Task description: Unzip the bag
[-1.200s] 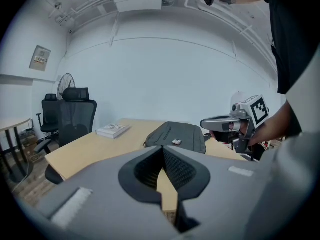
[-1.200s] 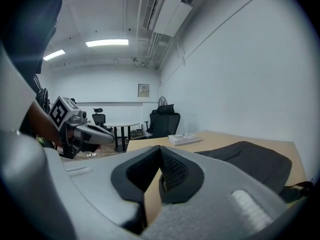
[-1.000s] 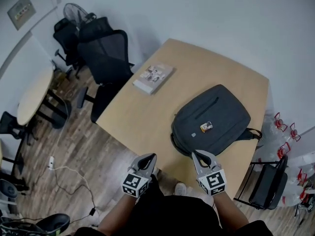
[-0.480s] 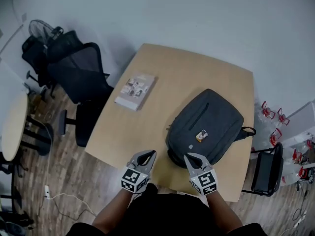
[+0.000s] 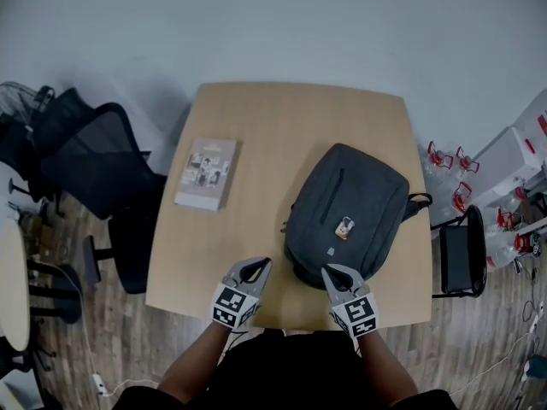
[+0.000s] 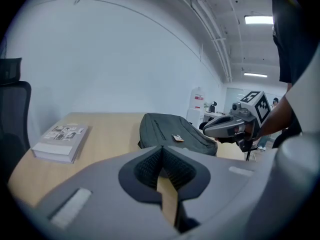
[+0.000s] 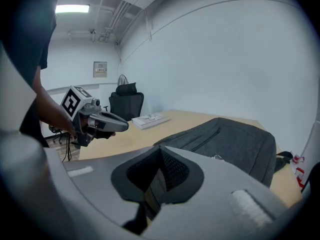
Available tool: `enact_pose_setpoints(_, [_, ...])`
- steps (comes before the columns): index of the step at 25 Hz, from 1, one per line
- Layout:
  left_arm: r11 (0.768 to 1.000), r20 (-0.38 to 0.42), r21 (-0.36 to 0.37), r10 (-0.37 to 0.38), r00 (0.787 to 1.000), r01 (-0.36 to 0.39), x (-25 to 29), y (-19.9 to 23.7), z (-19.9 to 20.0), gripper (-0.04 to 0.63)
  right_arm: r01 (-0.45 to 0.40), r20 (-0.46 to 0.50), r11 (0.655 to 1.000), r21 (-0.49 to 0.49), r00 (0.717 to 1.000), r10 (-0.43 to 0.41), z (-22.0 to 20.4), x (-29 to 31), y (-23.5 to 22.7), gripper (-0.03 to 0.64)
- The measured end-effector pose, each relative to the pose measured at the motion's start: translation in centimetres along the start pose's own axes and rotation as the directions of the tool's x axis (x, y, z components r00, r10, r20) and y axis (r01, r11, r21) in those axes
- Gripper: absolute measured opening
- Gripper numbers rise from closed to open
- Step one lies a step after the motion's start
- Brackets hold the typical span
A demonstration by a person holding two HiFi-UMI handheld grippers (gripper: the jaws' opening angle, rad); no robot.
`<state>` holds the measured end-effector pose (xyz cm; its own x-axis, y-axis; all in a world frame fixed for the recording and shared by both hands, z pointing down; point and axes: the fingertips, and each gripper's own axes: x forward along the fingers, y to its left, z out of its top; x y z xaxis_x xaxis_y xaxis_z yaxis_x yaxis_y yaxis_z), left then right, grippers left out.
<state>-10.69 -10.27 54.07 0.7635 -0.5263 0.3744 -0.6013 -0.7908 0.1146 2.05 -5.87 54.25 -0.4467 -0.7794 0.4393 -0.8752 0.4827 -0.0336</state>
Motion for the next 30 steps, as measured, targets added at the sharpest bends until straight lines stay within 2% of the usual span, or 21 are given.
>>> enact_pose_setpoints(4, [0.997,-0.019,0.056,-0.043,0.999,0.044,1.4,1.5,-0.6,0.02,0.075,0.025,0.996,0.041,0.997,-0.076,0.0,0.0,-0.2,0.003])
enact_pose_setpoints(8, [0.995,-0.052,0.073,-0.067,0.996,0.07,2.5,2.4,-1.2,0.02,0.088,0.006,0.995,0.053,0.996,-0.088,-0.5,0.1,-0.3,0.003])
enact_pose_setpoints(15, [0.974,-0.115,0.212,-0.053,0.992,0.076,5.5,4.3,-2.0,0.02,0.086,-0.017,0.994,0.062,0.996,-0.085,-0.8,1.8,-1.5,0.003])
enact_pose_setpoints(17, [0.969,-0.144,0.23,-0.059,0.988,0.092,6.4,4.5,-2.5,0.072,0.07,-0.024,0.996,0.062,0.997,-0.069,-0.9,2.4,-1.3,0.003])
enact_pose_setpoints(21, [0.956,-0.195,0.261,-0.085,0.977,0.135,8.2,4.6,-3.5,0.122,0.053,-0.045,0.997,0.059,0.998,-0.05,-1.5,2.9,-1.1,0.003])
enact_pose_setpoints(24, [0.936,-0.245,0.304,-0.102,0.964,0.176,9.3,5.0,-4.2,0.167,0.034,-0.048,0.998,0.046,0.998,-0.031,-1.6,3.0,-0.7,0.003])
enact_pose_setpoints(30, [0.873,-0.342,0.379,-0.177,0.923,0.308,11.1,4.8,-4.7,0.167,0.006,-0.059,1.0,0.025,0.998,-0.004,-1.7,3.1,0.0,0.003])
